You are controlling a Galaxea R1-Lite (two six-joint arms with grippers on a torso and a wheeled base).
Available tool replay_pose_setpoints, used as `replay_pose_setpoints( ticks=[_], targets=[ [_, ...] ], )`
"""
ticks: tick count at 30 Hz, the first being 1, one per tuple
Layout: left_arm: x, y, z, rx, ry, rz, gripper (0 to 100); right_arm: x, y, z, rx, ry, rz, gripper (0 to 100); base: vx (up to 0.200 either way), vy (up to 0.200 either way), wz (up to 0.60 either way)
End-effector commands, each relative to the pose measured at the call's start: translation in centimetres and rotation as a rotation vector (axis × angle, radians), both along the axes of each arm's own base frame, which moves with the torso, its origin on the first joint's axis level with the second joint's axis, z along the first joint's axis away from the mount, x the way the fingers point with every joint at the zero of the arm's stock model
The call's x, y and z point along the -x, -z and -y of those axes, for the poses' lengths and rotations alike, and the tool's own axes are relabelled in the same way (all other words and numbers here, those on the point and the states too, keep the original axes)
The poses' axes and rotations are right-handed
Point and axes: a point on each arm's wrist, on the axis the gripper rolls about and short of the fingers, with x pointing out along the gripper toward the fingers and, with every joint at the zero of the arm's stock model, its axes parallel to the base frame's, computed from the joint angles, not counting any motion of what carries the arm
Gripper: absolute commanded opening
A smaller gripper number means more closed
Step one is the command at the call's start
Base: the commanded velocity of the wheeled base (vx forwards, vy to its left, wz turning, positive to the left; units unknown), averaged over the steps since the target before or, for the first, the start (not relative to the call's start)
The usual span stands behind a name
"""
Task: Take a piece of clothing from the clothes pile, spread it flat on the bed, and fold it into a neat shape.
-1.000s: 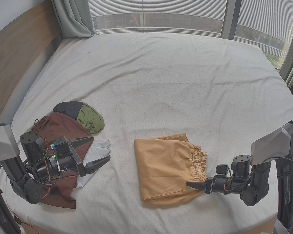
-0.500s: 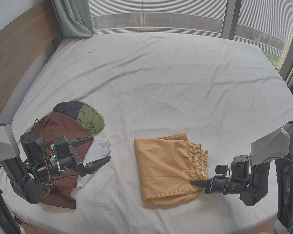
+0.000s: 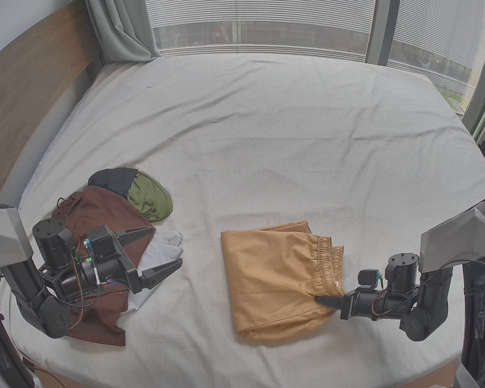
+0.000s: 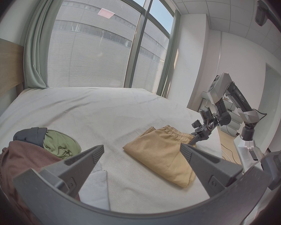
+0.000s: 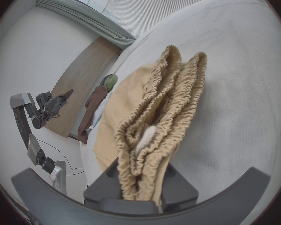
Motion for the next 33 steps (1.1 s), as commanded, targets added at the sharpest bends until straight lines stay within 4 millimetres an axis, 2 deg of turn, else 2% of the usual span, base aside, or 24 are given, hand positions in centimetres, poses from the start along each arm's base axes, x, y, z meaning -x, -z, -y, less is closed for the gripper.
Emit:
replay_pose_setpoints(
  ticks=[1,2,3,6,10,23,33],
  targets=[
    [0.1,0.1,0.0,-0.001,0.001,-0.007,100,0.6,-3.2,-0.5,-0.031,-0.018,0.077,0,0.0,0.0,0.0],
    [0.1,0.1,0.0,-0.001,0.001,-0.007,100,0.8,-4.2,-0.6,-0.054,-0.017,0.089,0,0.0,0.0,0.0],
    [0.1,0.1,0.0,-0.001,0.001,-0.007,100,0.8,-4.2,-0.6,-0.054,-0.017,0.089,0,0.0,0.0,0.0],
    [0.1,0.1,0.0,-0.001,0.001,-0.006,100,1.1,-6.0,-0.9,-0.092,-0.02,0.123,0,0.0,0.0,0.0],
    [0.1,0.1,0.0,-0.001,0.001,-0.009,100,1.5,-7.2,-1.1,-0.106,-0.031,0.153,0,0.0,0.0,0.0],
    [0.2,0.2,0.0,-0.002,0.0,-0.012,100,1.7,-8.9,-1.3,-0.14,-0.035,0.199,0,0.0,0.0,0.0],
    [0.4,0.3,0.1,-0.003,0.007,-0.018,100,1.8,-9.5,-1.6,-0.16,-0.04,0.202,0,0.0,0.0,0.0]
  ],
)
